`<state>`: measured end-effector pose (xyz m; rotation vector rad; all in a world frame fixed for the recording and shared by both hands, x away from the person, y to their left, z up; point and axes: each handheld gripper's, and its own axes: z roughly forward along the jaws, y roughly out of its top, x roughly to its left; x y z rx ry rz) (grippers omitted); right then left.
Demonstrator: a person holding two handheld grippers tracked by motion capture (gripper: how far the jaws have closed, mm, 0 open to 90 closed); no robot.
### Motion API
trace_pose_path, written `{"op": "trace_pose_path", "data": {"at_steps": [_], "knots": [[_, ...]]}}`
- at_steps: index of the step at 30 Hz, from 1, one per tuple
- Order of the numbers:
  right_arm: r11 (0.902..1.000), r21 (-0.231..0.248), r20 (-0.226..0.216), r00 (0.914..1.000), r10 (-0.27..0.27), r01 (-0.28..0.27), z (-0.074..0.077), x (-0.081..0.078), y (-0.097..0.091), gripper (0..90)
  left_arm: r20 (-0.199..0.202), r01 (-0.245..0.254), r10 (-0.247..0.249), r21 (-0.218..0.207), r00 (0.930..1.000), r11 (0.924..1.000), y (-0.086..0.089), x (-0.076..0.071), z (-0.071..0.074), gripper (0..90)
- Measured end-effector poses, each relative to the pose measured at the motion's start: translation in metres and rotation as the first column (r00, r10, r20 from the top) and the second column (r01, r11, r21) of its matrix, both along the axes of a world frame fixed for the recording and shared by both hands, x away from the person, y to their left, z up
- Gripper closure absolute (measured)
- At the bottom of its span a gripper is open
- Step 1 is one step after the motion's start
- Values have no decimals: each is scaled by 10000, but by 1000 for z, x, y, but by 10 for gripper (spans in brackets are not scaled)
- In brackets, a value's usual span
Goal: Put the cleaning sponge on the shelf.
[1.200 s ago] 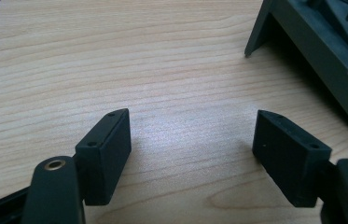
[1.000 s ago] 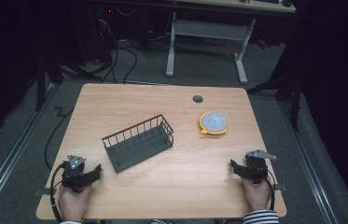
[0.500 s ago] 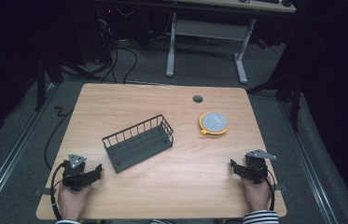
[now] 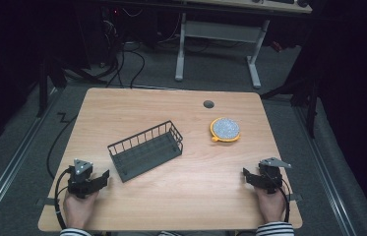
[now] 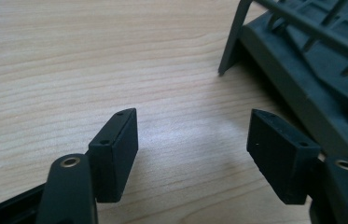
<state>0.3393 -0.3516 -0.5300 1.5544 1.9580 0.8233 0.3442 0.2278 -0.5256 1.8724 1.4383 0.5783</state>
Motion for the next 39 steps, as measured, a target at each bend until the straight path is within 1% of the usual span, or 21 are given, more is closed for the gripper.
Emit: {"op": "trace_pose_path", "data": {"at_steps": [2, 5, 8, 11, 12, 13, 16, 17, 18, 20, 23, 26, 29, 34, 39], "knots": [[10000, 2, 1, 10000, -1, 1, 0, 0, 0, 309, -12, 95, -95, -92, 10000, 9999, 2, -1, 4, 360], [10000, 8, -5, 10000, -1, 1, 0, 0, 0, 308, 116, 155, -153, -196, 9998, 9997, 5, -4, 13, 369], [10000, 9, -8, 10000, -2, 2, 0, 0, 0, 307, 356, -22, 37, -421, 9994, 9991, 10, -9, 23, 370], [10000, 26, -26, 10000, -17, 17, 0, 0, 0, 305, 495, -192, 225, -660, 9985, 9976, 14, -12, 35, 369], [10000, 34, -32, 10000, -27, 27, 0, 0, 0, 305, 495, -192, 225, -660, 9985, 9976, 14, -12, 35, 368], [10000, 27, -26, 10000, -16, 16, 0, 0, 0, 305, 580, -247, 296, -835, 9979, 9962, 17, -13, 44, 369], [10000, 28, -29, 10000, -13, 13, 0, 0, 0, 304, 648, -196, 259, -956, 9976, 9952, 18, -14, 53, 369], [10000, 35, -34, 10000, -23, 23, 0, 0, 1, 304, 660, -160, 223, -945, 9976, 9954, 18, -14, 56, 370], [10000, 38, -36, 10000, -23, 24, 0, 0, 1, 304, 660, -160, 223, -945, 9976, 9954, 18, -14, 56, 371], [10000, 36, -34, 10000, -22, 22, 0, 0, 1, 304, 722, -50, 116, -914, 9973, 9958, 17, -13, 65, 374], [10000, 36, -35, 10000, -24, 24, 0, 0, 1, 304, 754, 94, -22, -953, 9972, 9954, 15, -11, 71, 383], [10000, 35, -36, 10000, -23, 23, 0, 0, 1, 304, 823, 258, -178, -964, 9964, 9950, 12, -9, 79, 392], [10000, 42, -44, 10000, -31, 31, 0, 0, 1, 304, 806, 465, -392, -905, 9960, 9948, 7, -4, 85, 403], [10000, 40, -44, 10000, -27, 27, 0, 0, 1, 304, 759, 820, -768, -688, 9942, 9943, -4, 6, 92, 416], [10000, 44, -45, 10000, -27, 27, 0, 0, 1, 304, 598, 991, -959, -533, 9936, 9936, -13, 16, 93, 428]]}}
